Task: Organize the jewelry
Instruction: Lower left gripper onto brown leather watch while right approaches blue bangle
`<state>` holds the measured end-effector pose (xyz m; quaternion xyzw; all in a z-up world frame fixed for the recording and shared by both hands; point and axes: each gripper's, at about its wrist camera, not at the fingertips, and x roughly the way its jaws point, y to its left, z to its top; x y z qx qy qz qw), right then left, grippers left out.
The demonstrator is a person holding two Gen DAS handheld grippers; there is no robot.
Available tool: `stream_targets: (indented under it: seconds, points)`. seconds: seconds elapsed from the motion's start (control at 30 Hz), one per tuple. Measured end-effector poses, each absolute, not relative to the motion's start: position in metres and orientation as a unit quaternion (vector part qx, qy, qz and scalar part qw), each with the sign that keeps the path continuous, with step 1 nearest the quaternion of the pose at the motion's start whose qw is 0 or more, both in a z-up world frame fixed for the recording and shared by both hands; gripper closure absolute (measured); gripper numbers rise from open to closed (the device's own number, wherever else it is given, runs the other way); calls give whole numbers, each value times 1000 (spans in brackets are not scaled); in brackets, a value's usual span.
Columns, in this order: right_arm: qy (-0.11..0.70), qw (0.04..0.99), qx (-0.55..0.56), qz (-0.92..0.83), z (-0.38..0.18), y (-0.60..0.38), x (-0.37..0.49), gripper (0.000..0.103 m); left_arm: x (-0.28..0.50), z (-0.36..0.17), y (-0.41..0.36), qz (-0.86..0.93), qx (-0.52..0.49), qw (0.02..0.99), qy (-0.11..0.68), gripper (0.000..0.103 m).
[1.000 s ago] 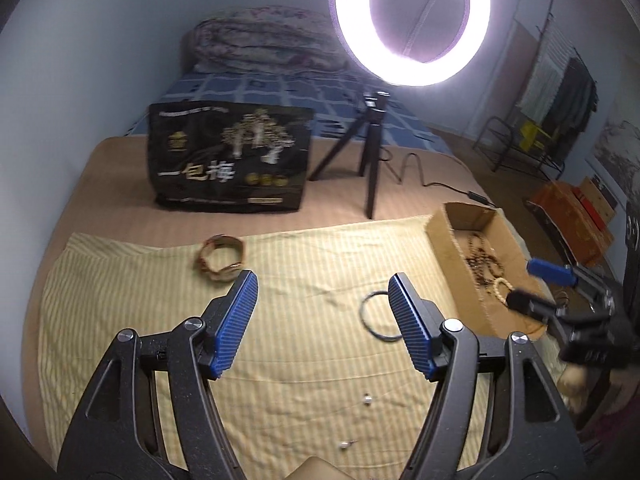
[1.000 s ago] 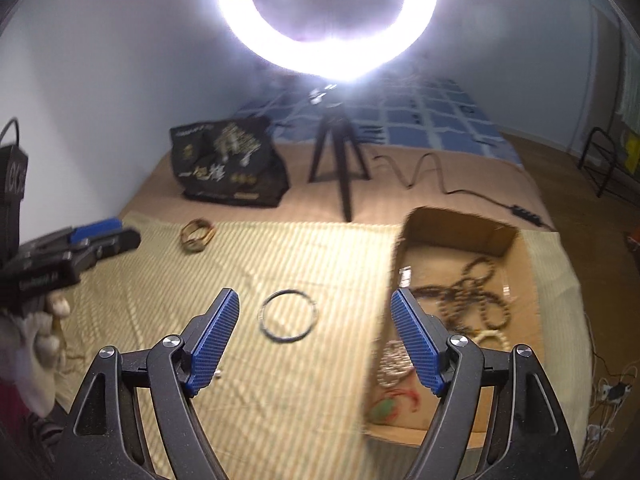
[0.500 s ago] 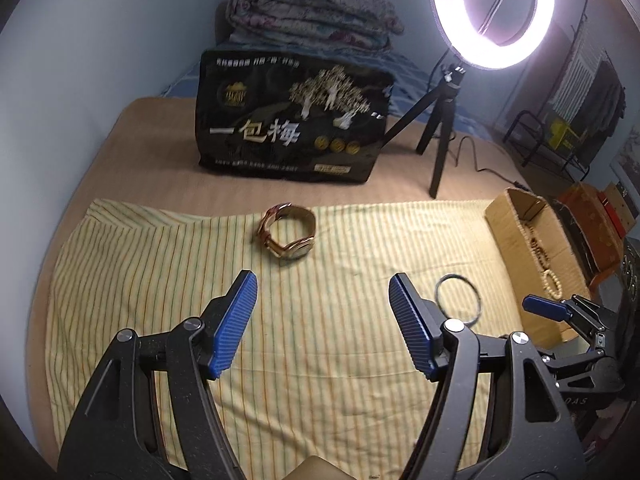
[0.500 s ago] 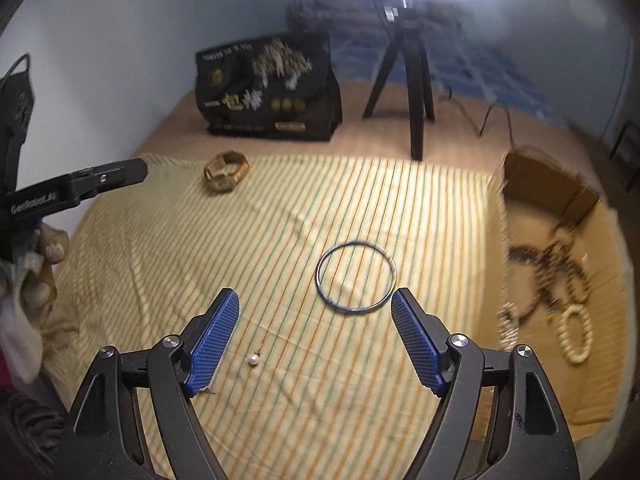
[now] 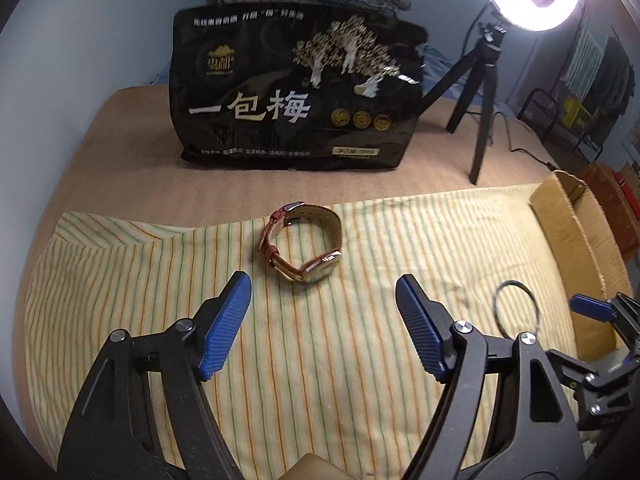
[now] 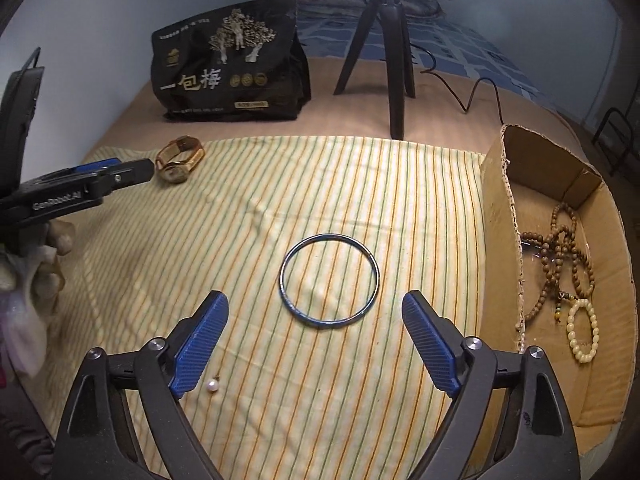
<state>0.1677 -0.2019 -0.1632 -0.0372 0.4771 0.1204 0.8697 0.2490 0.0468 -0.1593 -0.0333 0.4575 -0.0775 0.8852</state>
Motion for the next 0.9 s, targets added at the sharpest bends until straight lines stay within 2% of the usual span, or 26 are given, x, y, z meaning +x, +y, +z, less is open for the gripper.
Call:
stream_targets:
  seconds: [0.57,0.9]
  points:
    - [496,859,-81,92,-189,-190,187,14,287,-190,51,-50,-52,878,472,26]
    - [508,855,-71,80,-205,-197,195,13,298,-204,54,-45,-63,877,474,25]
